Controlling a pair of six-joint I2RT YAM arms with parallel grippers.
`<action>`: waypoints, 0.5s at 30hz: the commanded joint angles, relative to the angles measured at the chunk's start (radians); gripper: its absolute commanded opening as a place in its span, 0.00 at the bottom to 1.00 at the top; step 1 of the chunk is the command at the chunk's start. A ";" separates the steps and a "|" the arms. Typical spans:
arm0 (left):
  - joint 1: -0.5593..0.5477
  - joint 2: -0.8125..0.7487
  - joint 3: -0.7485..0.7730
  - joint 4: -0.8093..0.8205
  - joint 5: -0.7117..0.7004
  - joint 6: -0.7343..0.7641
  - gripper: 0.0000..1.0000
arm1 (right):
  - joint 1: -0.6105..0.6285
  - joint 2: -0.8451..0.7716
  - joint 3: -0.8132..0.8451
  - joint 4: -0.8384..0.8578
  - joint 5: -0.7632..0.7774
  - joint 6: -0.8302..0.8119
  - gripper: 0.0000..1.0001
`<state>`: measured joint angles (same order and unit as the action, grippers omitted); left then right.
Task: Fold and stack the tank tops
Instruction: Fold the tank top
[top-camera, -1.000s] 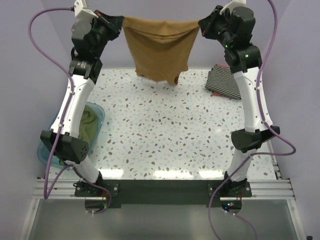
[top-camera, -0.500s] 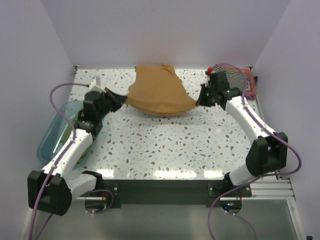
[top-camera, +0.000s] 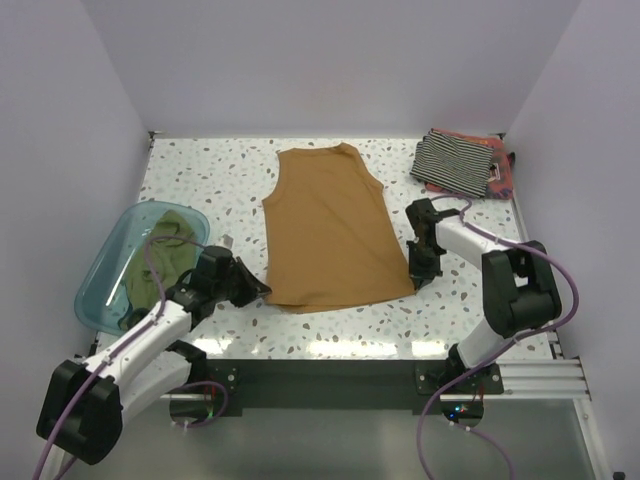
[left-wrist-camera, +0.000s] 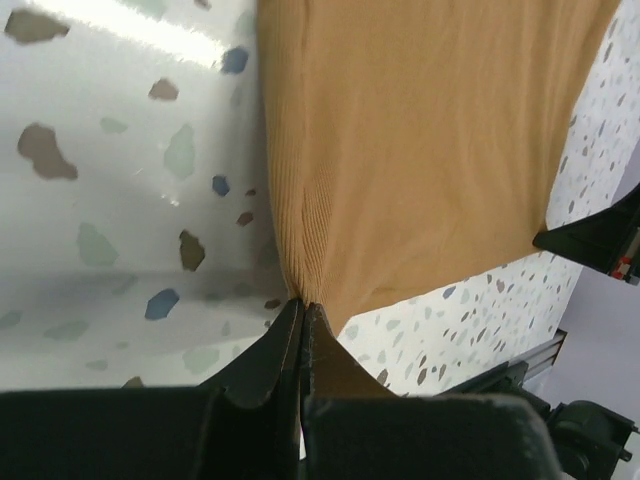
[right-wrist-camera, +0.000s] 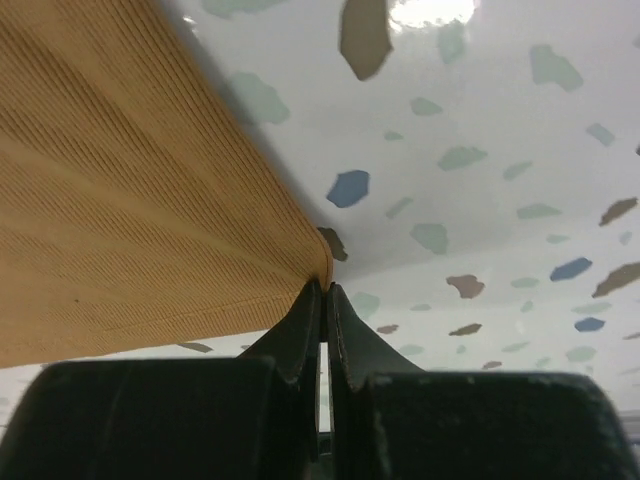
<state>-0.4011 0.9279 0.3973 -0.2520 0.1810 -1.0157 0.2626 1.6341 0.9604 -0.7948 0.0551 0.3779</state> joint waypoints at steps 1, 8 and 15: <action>-0.005 -0.043 -0.040 -0.108 0.046 -0.053 0.00 | 0.000 -0.039 0.000 -0.107 0.112 0.032 0.00; -0.011 -0.126 -0.090 -0.208 0.097 -0.050 0.00 | -0.010 -0.089 0.054 -0.233 0.209 0.073 0.02; -0.016 -0.182 -0.110 -0.220 0.196 0.026 0.17 | -0.014 -0.164 0.024 -0.264 0.230 0.104 0.25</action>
<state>-0.4126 0.7620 0.2901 -0.4397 0.3031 -1.0340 0.2558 1.5265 0.9813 -1.0004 0.2337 0.4522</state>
